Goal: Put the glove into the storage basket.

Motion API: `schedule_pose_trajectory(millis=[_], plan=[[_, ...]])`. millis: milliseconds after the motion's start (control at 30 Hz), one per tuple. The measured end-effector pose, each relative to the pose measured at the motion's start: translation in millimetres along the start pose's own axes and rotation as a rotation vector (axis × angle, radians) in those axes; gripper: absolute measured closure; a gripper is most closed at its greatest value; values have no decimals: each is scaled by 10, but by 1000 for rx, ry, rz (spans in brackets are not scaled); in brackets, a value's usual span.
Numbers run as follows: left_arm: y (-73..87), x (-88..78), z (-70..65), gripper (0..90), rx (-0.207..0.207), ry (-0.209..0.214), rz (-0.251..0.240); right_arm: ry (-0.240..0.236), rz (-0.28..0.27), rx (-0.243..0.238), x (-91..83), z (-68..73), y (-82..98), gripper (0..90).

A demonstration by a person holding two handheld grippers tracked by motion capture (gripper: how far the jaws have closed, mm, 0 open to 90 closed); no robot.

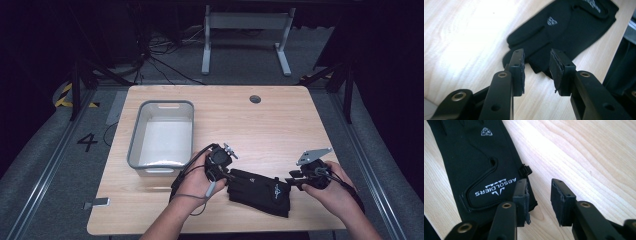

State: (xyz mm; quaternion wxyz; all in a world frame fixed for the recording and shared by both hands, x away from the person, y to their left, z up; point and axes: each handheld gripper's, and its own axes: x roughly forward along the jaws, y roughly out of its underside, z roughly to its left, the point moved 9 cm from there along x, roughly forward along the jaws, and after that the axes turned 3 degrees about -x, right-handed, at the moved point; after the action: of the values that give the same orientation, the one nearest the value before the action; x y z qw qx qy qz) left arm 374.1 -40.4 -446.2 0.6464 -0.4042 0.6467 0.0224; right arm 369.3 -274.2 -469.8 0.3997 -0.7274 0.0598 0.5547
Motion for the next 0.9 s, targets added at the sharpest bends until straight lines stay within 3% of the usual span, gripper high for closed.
schedule_pose_trajectory(millis=[167,333,467,767,900], plan=[[-27,-58,48,625,-34,6,-46,-2,-26,2,-28,-18,-9,666],[-66,-55,65,592,-32,1,-74,1,-37,5,-42,-48,-7,664],[-145,-5,-12,573,18,17,-87,14,-35,22,-41,-116,30,659],[-247,207,-136,516,66,50,-64,40,-37,62,-72,-263,134,620],[-297,298,-241,513,118,97,-92,43,-41,81,-84,-317,179,610]])
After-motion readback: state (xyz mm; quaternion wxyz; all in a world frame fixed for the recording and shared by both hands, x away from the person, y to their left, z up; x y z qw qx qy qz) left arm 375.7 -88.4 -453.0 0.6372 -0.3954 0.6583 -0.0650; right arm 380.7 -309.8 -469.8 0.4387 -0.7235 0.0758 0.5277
